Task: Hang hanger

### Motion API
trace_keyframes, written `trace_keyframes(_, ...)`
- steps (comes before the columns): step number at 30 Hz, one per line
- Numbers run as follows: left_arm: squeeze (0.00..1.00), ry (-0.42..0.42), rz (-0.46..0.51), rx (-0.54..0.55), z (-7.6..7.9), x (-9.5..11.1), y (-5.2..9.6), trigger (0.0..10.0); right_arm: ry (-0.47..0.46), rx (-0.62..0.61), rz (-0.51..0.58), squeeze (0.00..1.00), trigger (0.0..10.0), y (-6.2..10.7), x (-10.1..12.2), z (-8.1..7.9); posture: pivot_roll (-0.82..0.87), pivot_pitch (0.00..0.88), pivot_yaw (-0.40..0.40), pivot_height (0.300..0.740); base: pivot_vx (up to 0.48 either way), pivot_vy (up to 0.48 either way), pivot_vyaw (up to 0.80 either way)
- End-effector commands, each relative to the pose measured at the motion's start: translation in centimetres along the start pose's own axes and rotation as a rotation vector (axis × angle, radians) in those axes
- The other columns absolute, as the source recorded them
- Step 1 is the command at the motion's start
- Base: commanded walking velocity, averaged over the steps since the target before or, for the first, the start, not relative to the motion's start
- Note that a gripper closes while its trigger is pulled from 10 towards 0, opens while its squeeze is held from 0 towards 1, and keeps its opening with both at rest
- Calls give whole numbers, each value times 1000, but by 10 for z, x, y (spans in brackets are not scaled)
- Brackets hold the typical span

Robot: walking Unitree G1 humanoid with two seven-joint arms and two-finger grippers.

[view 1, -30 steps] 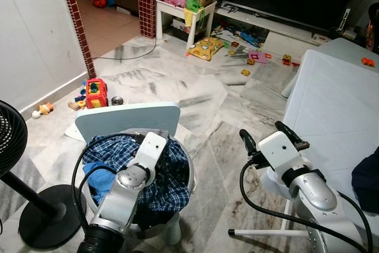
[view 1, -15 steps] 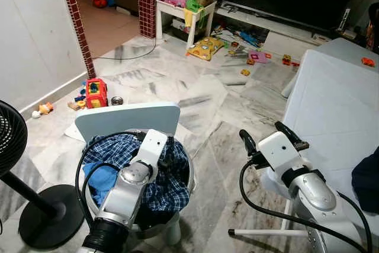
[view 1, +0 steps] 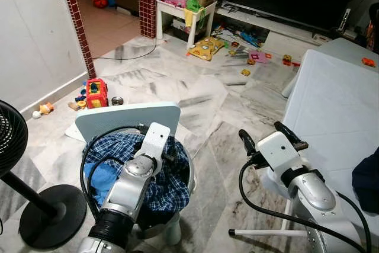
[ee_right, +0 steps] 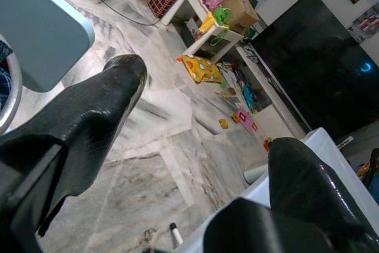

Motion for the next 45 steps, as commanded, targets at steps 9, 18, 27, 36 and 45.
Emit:
trace_keyframes(9,431,104,-54,-8,9,1,-11,10000,3,-7,-4,0,10000,3,-2,-1,67,0,-95,740,0,0,0)
trace_keyframes(18,0,159,-76,-5,12,2,-18,10000,-1,-3,-15,0,10000,7,-4,-3,52,0,-96,740,0,0,0)
trace_keyframes(27,0,204,-85,13,13,6,-26,10000,-13,1,-35,0,10000,16,-10,-9,36,0,-98,740,0,0,0)
trace_keyframes(36,0,238,-106,8,22,2,-30,10000,-26,9,-59,0,10000,23,-14,-15,22,20,-107,740,0,0,0)
trace_keyframes(45,0,272,-107,39,15,5,-34,0,-47,11,-87,0,10000,33,-21,-24,2,44,-105,740,0,0,0)
Point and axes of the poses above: a point about 5 cm out from each wrist's last joint towards the gripper, its own y axis pointing back from the gripper into the wrist, its own x axis along the axis of the wrist's last joint, z = x × y, the point moved 5 cm from there along -y, pointing out of the wrist towards the gripper, and after that the axes turned 7 degrees about -y, right-handed, at the moved point
